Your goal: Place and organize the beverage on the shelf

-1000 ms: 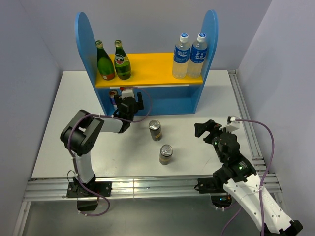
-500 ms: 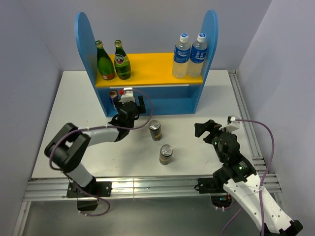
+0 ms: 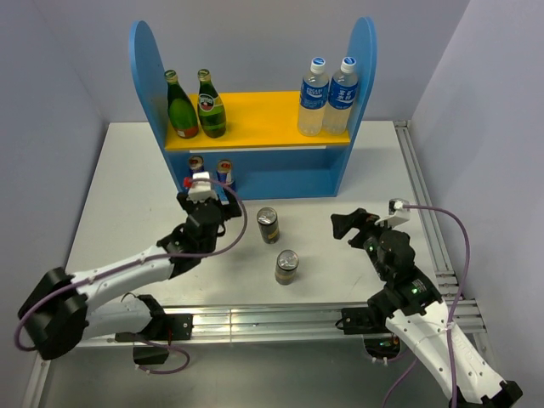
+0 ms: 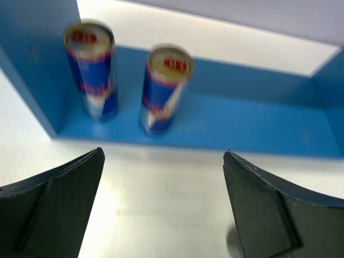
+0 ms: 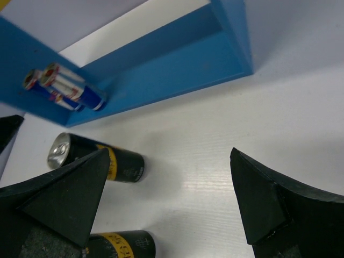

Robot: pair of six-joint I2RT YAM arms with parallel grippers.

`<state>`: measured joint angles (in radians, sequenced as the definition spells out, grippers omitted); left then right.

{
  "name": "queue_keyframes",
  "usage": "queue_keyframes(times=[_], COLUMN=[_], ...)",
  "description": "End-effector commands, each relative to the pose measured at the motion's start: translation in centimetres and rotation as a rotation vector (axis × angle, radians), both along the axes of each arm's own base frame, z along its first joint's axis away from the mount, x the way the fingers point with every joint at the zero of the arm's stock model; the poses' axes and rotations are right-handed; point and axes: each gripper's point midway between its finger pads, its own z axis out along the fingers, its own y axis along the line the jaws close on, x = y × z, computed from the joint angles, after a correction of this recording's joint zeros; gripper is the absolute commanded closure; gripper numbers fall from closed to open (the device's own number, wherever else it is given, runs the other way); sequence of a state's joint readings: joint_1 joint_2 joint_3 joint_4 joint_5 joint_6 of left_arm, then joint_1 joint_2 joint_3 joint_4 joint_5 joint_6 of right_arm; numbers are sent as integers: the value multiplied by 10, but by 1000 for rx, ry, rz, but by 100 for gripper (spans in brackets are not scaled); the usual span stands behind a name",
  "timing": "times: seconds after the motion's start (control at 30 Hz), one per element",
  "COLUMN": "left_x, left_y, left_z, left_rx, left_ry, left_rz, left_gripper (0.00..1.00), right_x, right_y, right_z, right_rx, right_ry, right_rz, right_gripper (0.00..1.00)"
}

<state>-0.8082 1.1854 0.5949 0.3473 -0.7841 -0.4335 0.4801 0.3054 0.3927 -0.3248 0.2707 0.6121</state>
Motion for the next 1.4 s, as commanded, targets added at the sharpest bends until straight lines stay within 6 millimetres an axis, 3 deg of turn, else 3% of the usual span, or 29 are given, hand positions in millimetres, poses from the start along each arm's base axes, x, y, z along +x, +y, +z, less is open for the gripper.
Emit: queue_keyframes(times=[0.0, 0.03, 0.1, 0.13, 0.3, 0.43, 0.73, 1.1, 1.37], left_x=[-37, -45, -58, -63, -83, -90, -89, -89, -88], left_y=[9, 11, 17, 21, 38, 37, 38, 35, 34], left_z=[-17, -11, -21, -17, -13, -5, -11, -14, -18], left_rx=[-7, -29, -8, -24, -15, -76, -51, -51, -45], left_ry=[74, 66, 106, 106, 145, 126, 128, 114, 117], left_rz=[-10, -20, -28, -23, 8, -15, -2, -27, -25], left_gripper=[1, 1, 1, 1, 1, 1, 1, 1, 1], right_x=[-5, -11, -20, -35, -59, -60, -65, -107, -112], right_y=[33, 46, 61, 76, 83, 92, 103, 132, 142], right_z=[11, 11, 16, 26, 40, 26, -6, -20, -49], right_rx=[13, 23, 45, 73, 80, 66, 15, 36, -43], right_ry=[-81, -81, -104, -162, -187, -53, 106, 100, 139], right_rz=[200, 278, 382, 498, 595, 625, 519, 597, 550], right_gripper=[0, 0, 0, 0, 0, 0, 0, 0, 0])
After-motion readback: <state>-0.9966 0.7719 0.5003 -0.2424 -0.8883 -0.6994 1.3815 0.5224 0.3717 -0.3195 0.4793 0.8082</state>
